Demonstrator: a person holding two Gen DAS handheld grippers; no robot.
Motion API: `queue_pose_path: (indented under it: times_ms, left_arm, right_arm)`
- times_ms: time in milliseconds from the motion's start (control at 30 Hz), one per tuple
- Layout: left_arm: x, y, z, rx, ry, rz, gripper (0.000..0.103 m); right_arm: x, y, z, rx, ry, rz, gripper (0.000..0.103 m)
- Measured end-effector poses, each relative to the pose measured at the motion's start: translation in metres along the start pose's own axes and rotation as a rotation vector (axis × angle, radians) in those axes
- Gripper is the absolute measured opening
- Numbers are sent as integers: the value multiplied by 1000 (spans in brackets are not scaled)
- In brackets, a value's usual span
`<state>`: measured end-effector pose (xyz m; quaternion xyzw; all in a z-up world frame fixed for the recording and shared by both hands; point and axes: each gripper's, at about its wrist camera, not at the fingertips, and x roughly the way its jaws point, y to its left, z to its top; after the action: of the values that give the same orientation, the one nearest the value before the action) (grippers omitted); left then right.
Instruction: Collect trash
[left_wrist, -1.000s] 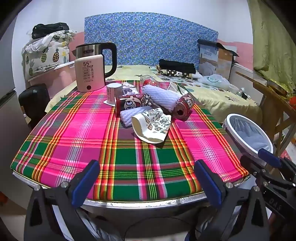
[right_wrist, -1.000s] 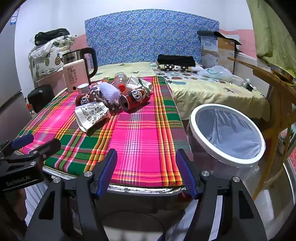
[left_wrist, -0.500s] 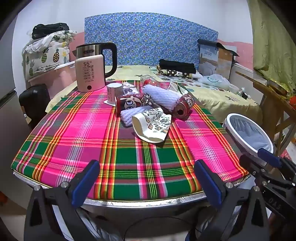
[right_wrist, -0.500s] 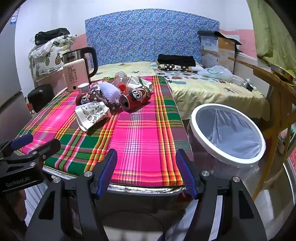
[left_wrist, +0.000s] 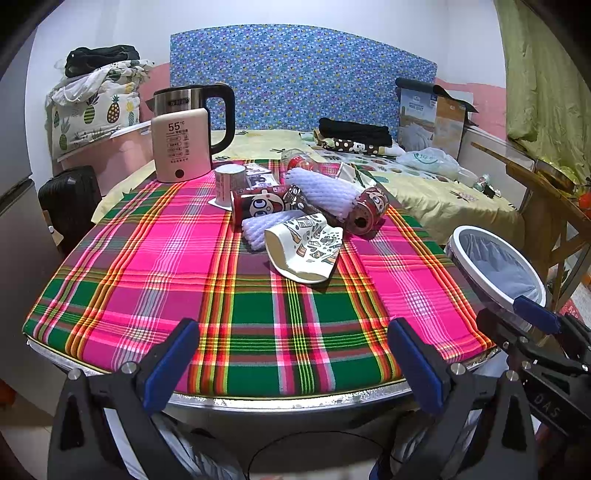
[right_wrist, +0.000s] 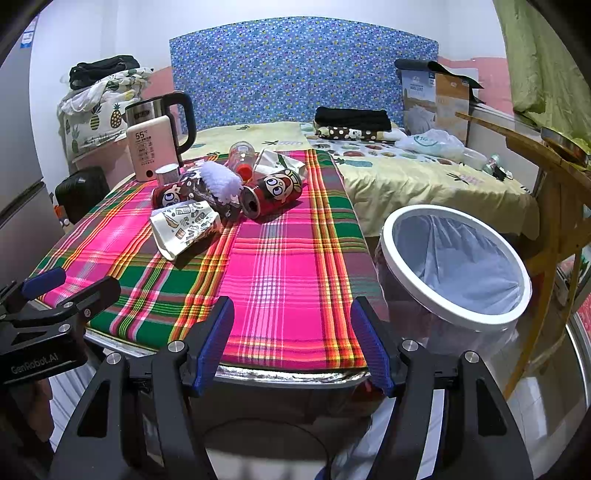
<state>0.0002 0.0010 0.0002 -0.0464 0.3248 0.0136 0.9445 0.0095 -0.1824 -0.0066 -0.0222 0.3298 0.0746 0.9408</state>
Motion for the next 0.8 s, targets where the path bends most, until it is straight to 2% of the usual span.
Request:
queue_pose_path:
  times_ms: [800]
  left_arm:
    - [-4,4,-6,-1,1,-1,103]
  right_arm:
    - [0,-1,-1,0,2,-1,67]
